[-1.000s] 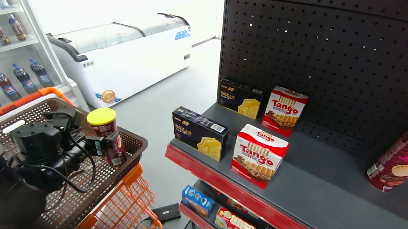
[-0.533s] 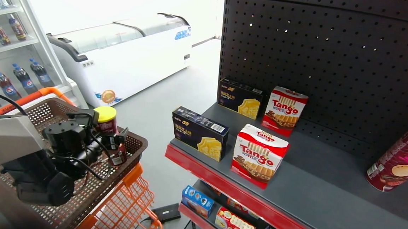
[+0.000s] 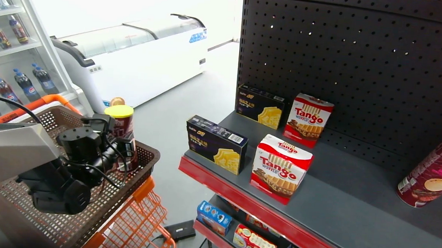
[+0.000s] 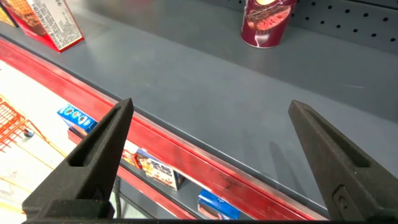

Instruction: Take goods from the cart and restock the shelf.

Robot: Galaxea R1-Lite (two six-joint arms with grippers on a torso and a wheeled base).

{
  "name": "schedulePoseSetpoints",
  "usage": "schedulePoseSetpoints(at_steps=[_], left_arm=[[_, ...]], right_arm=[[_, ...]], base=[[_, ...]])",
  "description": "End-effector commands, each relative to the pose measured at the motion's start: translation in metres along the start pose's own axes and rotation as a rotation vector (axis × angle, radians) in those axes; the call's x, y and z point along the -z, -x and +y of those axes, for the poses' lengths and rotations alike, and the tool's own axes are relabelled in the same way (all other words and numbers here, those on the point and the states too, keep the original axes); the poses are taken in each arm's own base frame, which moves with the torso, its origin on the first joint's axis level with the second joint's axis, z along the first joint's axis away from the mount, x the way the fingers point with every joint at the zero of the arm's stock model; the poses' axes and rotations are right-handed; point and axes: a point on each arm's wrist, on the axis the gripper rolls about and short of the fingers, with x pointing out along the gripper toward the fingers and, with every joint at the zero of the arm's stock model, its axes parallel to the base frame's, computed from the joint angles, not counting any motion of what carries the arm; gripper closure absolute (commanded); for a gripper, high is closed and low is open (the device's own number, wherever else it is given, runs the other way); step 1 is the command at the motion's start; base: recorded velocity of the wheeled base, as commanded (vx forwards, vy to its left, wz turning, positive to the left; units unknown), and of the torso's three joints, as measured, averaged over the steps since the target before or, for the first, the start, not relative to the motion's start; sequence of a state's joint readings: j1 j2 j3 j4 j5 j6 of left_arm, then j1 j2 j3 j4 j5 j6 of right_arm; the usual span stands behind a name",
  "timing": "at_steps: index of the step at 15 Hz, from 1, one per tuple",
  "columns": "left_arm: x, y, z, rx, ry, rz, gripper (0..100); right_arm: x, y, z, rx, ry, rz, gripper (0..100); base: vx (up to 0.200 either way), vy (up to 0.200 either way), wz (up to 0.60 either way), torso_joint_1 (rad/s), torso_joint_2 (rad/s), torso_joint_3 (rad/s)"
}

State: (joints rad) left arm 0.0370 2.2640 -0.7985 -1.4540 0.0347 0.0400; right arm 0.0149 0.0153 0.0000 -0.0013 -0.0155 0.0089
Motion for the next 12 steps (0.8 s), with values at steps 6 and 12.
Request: schedulePoseSetpoints(at_steps=[6,12], left_arm=[[-0.078,0.035,-0.004,0.027,-0.002,-0.140,100],[-0.135,0.073,-0.014,0.170,-0.026,-0.251,100]], right_arm=[[0.000,0.000,0.000,-0.001,0.000,0.001,0],[0.000,0.000,0.000,-0.001,0.000,0.001,0]], base=[[0.000,0.000,0.00,0.000,0.00,0.000],[0.000,0.000,0.00,0.000,0.00,0.000]])
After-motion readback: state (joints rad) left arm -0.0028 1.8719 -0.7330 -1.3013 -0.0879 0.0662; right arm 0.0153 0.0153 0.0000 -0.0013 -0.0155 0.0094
